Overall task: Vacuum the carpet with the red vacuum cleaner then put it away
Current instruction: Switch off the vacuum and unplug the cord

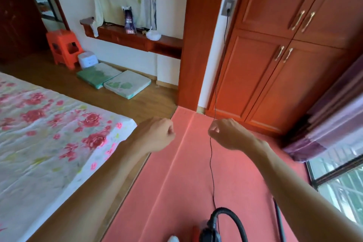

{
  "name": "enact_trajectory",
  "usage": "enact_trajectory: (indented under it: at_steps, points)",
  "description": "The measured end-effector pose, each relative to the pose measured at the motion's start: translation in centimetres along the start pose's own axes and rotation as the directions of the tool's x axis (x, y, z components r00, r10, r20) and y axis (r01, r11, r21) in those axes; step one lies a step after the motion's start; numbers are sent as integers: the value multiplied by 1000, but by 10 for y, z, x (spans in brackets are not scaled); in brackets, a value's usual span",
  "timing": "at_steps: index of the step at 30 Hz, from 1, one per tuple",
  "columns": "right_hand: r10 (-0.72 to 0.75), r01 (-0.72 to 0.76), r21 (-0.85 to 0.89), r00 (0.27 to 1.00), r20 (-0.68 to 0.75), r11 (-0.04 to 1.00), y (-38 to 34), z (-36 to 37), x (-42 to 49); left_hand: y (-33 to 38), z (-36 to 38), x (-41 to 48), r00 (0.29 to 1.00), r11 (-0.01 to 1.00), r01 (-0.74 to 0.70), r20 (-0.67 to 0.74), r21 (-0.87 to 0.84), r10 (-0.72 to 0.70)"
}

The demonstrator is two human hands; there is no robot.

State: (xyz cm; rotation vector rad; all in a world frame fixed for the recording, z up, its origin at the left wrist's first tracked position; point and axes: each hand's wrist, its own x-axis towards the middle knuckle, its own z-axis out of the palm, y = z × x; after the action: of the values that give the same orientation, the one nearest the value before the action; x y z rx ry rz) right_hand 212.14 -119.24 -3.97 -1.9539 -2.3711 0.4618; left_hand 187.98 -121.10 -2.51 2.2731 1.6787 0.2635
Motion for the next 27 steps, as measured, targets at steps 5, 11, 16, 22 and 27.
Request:
enact_trajectory:
  at_steps: [5,11,16,22,27]
  points:
    - [26,-25,21,998,-65,999,30,-13,67,-8,-6,87,999,996,-18,53,84,13]
    - [69,-66,60,996,-49,996,63,-39,137,1,-22,182,997,995,-56,61,82,51]
    - [102,-99,80,994,-40,992,84,-61,185,10,-31,249,989,988,-118,100,99,108]
    - [120,-119,72,993,-20,990,102,-74,259,-7,-31,334,969,981,-174,191,91,154]
    - [169,-167,59,985,-28,984,117,-87,339,-42,-28,432,951,967,-227,240,118,194]
